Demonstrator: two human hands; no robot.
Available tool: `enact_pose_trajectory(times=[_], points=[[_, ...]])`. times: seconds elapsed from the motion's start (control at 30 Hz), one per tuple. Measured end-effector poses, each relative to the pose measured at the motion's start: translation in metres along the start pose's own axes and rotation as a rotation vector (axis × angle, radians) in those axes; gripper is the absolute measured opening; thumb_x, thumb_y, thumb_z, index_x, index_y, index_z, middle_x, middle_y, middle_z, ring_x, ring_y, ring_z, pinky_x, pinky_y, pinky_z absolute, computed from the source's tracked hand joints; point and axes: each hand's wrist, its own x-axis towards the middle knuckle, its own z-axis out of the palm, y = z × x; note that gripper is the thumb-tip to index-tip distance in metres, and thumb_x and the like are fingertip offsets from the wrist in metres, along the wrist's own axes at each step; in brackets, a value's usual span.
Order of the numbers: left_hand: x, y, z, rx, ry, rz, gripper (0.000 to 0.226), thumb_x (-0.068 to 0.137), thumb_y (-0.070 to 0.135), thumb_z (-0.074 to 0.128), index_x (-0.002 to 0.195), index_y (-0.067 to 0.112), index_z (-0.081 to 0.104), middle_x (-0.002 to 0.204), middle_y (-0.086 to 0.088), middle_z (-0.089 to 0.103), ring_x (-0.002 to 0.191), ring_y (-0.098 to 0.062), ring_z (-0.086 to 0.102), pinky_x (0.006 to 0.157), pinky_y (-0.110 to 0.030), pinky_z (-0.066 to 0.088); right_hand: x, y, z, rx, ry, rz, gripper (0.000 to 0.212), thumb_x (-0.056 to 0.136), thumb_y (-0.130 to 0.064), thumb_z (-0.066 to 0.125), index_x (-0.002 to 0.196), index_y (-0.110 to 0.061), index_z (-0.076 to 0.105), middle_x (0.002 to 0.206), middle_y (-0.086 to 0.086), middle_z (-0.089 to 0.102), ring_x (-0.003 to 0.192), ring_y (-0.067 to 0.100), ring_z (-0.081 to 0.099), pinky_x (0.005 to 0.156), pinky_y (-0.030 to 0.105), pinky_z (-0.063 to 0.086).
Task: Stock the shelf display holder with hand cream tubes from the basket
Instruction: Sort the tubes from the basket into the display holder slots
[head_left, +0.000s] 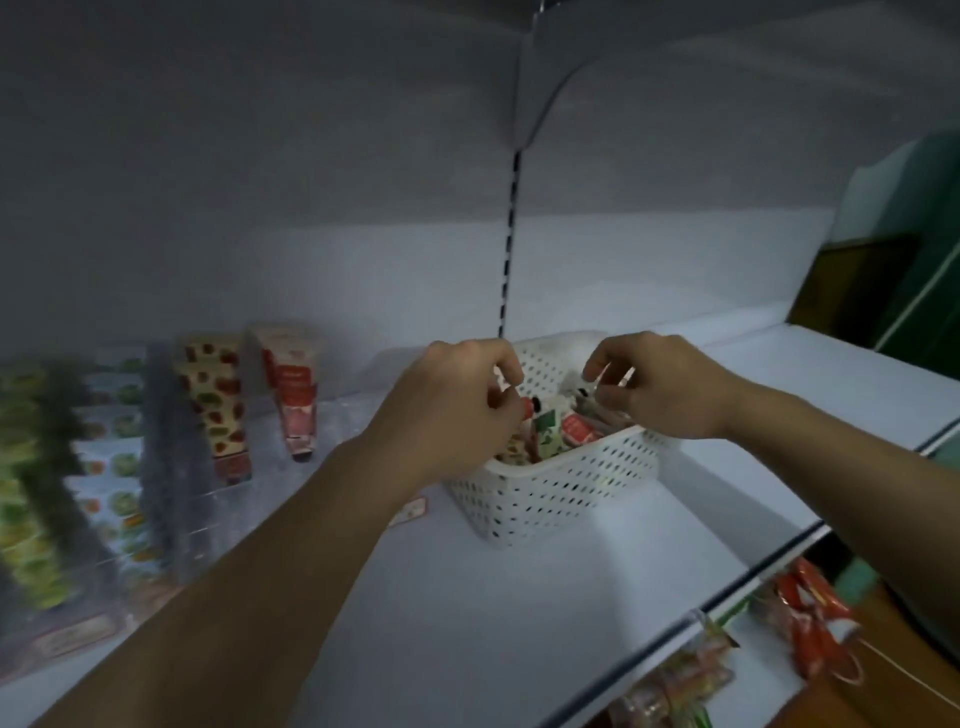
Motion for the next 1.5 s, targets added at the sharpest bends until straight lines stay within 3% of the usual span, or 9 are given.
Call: enact_pose_trajectory(times=[0.27, 0.5, 0.6, 0.77, 0.9, 1.03, 1.2, 1.37, 1.5], points=[[0.001, -0.014, -0.008, 0.005, -0.106, -0.038, 0.02, 0.091, 0.024, 0.06, 0.071, 0.019, 0.062, 0.076, 0.004, 0.062, 0.067, -0.017, 0.063, 0.062, -0.035, 0.052, 0.02, -0.038, 0.003, -0.082, -0.519, -0.141, 0.049, 0.087, -0.027, 0.075, 0.126, -0.052, 0.06, 0.135, -0.017, 0.057, 0.117, 0.005, 0.053, 0.099, 0.033, 0.045], [0.001, -0.016, -0.012, -0.133, -0.022, -0.084, 0.021, 0.092, 0.018, 0.059, 0.072, 0.017, 0.065, 0.063, 0.0, 0.067, 0.058, -0.018, 0.065, 0.056, -0.033, 0.054, 0.022, -0.05, 0.007, -0.209, -0.573, -0.237, 0.05, 0.092, -0.014, 0.067, 0.135, -0.037, 0.058, 0.138, -0.012, 0.047, 0.123, 0.006, 0.044, 0.092, 0.025, 0.038], [0.001, -0.014, -0.01, -0.181, 0.011, -0.106, 0.021, 0.093, 0.019, 0.058, 0.073, 0.021, 0.064, 0.063, 0.004, 0.069, 0.055, -0.009, 0.064, 0.053, -0.024, 0.051, 0.024, -0.039, 0.012, -0.174, -0.495, -0.273, 0.031, 0.093, -0.015, 0.066, 0.118, -0.032, 0.067, 0.125, -0.007, 0.06, 0.116, 0.016, 0.059, 0.085, 0.025, 0.049], [0.0, -0.011, 0.0, -0.17, -0.022, -0.125, 0.026, 0.096, 0.049, 0.052, 0.106, 0.029, 0.066, 0.093, 0.013, 0.068, 0.081, -0.006, 0.064, 0.076, -0.033, 0.056, 0.028, -0.032, -0.025, 0.004, -0.401, -0.264, 0.014, 0.095, -0.025, 0.066, 0.109, -0.028, 0.067, 0.104, -0.011, 0.072, 0.09, 0.004, 0.071, 0.075, 0.022, 0.054], [0.0, -0.009, -0.001, -0.199, 0.001, -0.052, 0.022, 0.101, 0.044, 0.052, 0.109, 0.028, 0.064, 0.077, 0.008, 0.069, 0.063, -0.01, 0.065, 0.061, -0.039, 0.057, 0.03, -0.043, -0.046, 0.207, -0.313, -0.322, 0.023, 0.097, -0.026, 0.065, 0.118, -0.017, 0.06, 0.101, 0.005, 0.073, 0.081, 0.023, 0.074, 0.066, 0.041, 0.062], [0.002, -0.01, -0.005, -0.427, 0.18, -0.137, 0.016, 0.102, 0.03, 0.052, 0.088, 0.027, 0.06, 0.065, 0.001, 0.063, 0.053, -0.012, 0.062, 0.052, -0.032, 0.053, 0.032, -0.048, -0.028, 0.331, -0.087, -0.103, 0.053, 0.09, -0.031, 0.073, 0.134, -0.023, 0.043, 0.105, 0.0, 0.07, 0.07, 0.016, 0.069, 0.06, 0.029, 0.058], [0.005, -0.005, -0.011, -0.657, 0.213, -0.297, 0.005, 0.099, 0.022, 0.054, 0.1, 0.021, 0.058, 0.073, 0.0, 0.076, 0.065, -0.015, 0.074, 0.062, -0.03, 0.056, 0.03, -0.066, 0.025, 0.089, -0.439, -0.213, 0.045, 0.086, -0.022, 0.076, 0.127, -0.025, 0.058, 0.117, -0.008, 0.067, 0.099, 0.013, 0.068, 0.088, 0.033, 0.059], [0.004, -0.011, -0.008, -0.359, 0.228, -0.238, 0.012, 0.091, 0.018, 0.058, 0.081, 0.021, 0.054, 0.073, 0.001, 0.064, 0.063, -0.005, 0.061, 0.057, -0.024, 0.049, 0.033, -0.072, 0.042, -0.149, -0.374, -0.266, 0.022, 0.089, -0.024, 0.07, 0.111, -0.022, 0.065, 0.101, -0.005, 0.069, 0.09, 0.016, 0.065, 0.077, 0.027, 0.052], [0.003, -0.013, -0.004, -0.255, 0.125, -0.15, 0.016, 0.095, 0.037, 0.063, 0.093, 0.021, 0.062, 0.084, 0.007, 0.066, 0.075, -0.005, 0.062, 0.058, -0.022, 0.042, 0.036, -0.059, 0.019, 0.126, -0.385, -0.247, 0.02, 0.097, -0.023, 0.054, 0.113, -0.018, 0.064, 0.107, 0.009, 0.07, 0.094, 0.026, 0.069, 0.085, 0.047, 0.06]])
